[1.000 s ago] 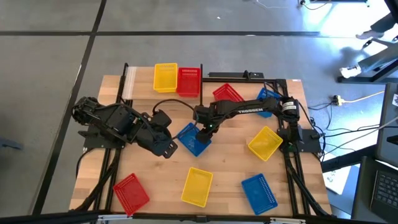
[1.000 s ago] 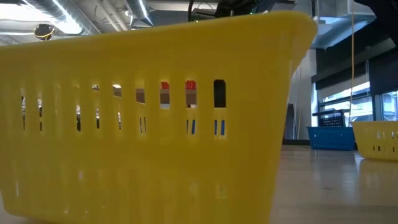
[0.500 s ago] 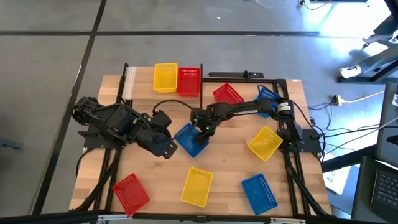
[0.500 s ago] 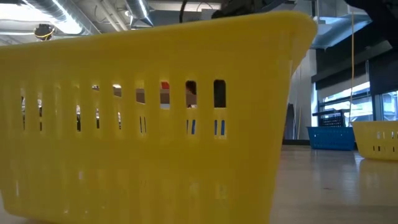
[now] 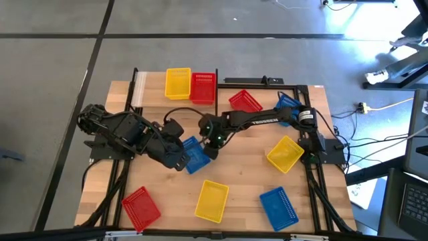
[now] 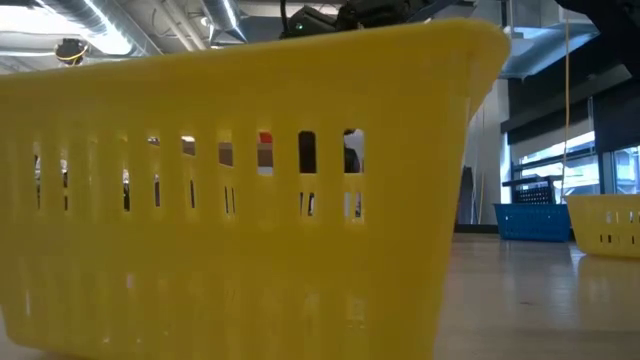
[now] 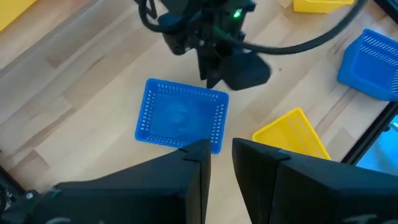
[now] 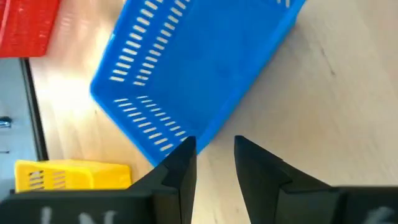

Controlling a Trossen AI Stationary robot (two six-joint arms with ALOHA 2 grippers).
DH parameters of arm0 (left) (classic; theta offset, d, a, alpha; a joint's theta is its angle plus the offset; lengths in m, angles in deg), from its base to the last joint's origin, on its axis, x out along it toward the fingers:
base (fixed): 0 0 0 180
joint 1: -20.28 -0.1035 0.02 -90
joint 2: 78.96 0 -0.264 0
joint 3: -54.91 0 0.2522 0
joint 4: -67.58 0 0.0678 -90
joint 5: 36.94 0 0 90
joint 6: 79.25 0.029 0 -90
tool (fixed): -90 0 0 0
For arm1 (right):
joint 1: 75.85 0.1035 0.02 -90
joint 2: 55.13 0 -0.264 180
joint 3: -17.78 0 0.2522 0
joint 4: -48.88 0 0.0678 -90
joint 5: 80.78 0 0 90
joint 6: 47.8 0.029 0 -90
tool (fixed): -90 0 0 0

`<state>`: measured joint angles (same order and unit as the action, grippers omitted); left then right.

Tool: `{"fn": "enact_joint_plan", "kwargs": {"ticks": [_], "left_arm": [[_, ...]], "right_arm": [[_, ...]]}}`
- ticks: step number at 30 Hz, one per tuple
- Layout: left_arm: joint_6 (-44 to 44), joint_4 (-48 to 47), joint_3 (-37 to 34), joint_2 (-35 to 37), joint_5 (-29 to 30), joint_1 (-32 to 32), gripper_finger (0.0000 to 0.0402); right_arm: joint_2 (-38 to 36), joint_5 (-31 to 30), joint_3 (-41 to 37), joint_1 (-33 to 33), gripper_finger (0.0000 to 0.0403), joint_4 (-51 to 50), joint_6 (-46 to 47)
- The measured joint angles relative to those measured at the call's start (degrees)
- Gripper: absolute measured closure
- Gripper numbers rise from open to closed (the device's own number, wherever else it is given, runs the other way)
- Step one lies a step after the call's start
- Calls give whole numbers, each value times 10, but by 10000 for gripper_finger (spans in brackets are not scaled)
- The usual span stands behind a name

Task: Stack baskets on shelf by color
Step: Put the middle blue bin on the shelf

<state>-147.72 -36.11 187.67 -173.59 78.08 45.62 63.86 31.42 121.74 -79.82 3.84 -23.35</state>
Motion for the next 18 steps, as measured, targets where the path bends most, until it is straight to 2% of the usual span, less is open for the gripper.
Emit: {"fn": "enact_joint_plan", "kwargs": {"ticks": [8, 11, 18], "left_arm": [[28, -1, 0, 0, -30, -7, 343], [29, 0, -5, 0, -34, -11, 343], [27, -1, -89, 21, -52, -22, 343]], "right_arm": [[-52, 2, 0, 12, 299, -26, -85], [-86, -17, 0, 25, 299, -34, -101], [-182, -54, 0, 50, 299, -41, -131]]}}
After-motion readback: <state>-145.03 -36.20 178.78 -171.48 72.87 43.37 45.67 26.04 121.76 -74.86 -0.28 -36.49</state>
